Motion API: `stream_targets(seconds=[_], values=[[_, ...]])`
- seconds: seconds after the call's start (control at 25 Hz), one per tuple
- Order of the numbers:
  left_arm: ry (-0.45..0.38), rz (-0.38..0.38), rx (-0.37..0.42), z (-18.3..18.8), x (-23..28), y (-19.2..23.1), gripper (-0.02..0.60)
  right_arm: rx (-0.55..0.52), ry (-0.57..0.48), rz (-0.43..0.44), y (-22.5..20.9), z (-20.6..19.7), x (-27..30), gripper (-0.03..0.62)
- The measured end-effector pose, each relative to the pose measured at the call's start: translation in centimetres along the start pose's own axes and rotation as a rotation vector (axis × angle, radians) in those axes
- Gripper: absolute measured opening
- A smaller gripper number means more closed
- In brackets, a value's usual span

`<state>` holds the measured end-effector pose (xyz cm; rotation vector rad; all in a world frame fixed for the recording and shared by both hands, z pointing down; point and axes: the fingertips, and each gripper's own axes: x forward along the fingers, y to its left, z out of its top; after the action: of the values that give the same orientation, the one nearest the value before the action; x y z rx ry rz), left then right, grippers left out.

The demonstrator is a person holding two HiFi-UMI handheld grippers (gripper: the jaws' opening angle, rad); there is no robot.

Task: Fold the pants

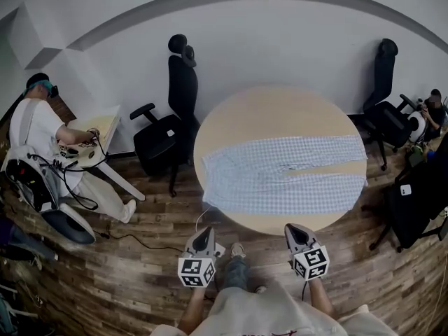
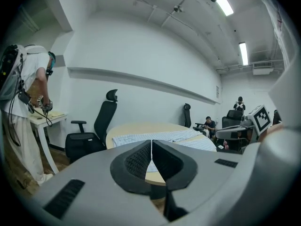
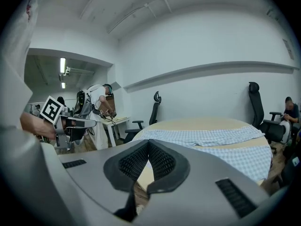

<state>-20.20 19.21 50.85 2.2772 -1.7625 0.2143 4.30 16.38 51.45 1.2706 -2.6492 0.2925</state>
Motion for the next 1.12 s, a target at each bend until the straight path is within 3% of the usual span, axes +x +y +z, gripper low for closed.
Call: stream_targets(seconds=[0.64, 1.12], values=[[0.033, -0.044, -0.050, 4.0, 13.5, 11.6, 0.035, -0.053, 0.070, -0.036, -4.0, 6.1, 16.0, 0.029], [0.082, -0.130, -0.029, 6.6, 23.8, 18.0, 0.035, -0.049, 0.098, -0.092, -7.3, 9.2, 26.1, 0.029]])
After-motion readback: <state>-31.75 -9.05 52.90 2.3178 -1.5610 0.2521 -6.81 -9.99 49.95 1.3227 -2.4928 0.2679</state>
